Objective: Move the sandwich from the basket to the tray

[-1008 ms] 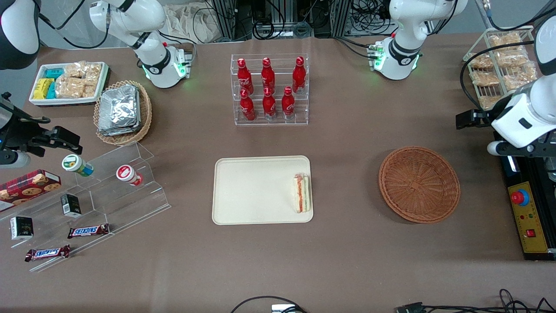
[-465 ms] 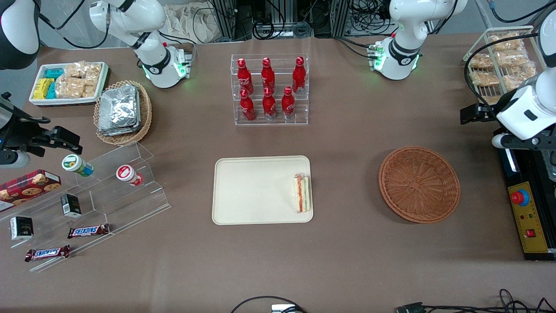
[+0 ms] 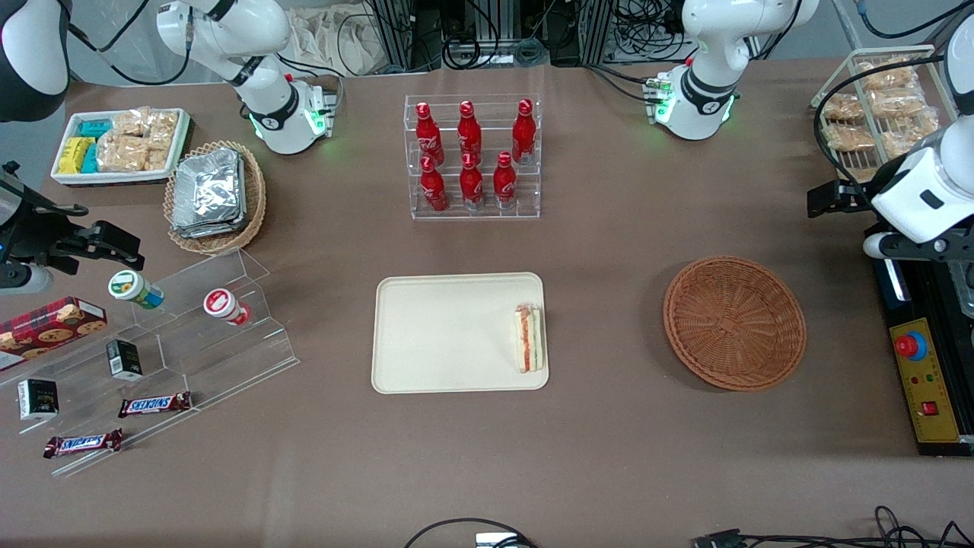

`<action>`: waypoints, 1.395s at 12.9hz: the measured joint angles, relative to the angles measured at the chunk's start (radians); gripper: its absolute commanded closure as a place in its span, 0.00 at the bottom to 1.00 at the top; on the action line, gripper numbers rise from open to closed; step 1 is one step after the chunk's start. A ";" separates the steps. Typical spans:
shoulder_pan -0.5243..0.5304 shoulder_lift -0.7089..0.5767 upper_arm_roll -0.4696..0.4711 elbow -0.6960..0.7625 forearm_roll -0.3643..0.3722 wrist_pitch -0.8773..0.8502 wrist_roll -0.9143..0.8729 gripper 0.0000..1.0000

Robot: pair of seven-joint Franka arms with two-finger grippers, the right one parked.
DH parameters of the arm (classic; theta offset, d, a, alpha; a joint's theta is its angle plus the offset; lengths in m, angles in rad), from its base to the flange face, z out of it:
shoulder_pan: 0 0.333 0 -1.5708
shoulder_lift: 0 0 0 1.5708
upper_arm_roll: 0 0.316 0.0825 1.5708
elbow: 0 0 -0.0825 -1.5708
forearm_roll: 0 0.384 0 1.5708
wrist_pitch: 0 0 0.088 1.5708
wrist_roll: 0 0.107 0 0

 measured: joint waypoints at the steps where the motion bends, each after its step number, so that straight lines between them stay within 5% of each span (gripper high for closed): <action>1: 0.000 -0.003 0.000 -0.001 0.000 0.003 0.000 0.00; 7: 0.000 -0.100 0.000 -0.130 0.000 0.114 0.000 0.00; 18: 0.003 -0.090 0.001 -0.129 0.000 0.129 -0.001 0.00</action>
